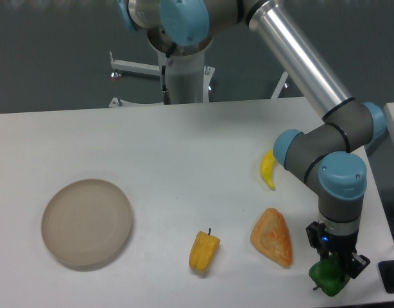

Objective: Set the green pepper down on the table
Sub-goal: 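Lift the held green pepper up off the table with the gripper, then carry the green pepper toward the yellow pepper and plate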

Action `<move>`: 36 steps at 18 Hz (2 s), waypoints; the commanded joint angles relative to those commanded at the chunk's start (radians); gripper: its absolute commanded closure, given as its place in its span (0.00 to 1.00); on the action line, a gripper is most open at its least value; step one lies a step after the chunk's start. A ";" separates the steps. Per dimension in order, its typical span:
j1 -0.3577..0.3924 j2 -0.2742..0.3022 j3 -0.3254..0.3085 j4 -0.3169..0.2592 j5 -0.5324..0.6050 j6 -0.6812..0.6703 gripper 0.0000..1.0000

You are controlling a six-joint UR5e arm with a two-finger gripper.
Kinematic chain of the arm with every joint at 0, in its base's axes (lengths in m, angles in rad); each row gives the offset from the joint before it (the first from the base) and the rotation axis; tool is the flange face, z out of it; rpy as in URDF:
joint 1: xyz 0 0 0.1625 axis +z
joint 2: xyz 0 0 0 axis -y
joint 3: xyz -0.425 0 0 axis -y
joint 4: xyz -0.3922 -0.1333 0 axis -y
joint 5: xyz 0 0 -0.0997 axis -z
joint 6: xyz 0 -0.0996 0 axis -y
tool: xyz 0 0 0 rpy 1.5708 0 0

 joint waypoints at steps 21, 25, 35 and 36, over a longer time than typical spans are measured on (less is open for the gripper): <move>-0.017 0.477 -0.539 -0.173 -0.044 -0.098 0.79; -0.063 0.555 -0.675 -0.172 -0.084 -0.240 0.79; -0.172 0.578 -0.862 -0.051 -0.173 -0.560 0.79; -0.173 0.575 -0.864 -0.048 -0.173 -0.563 0.79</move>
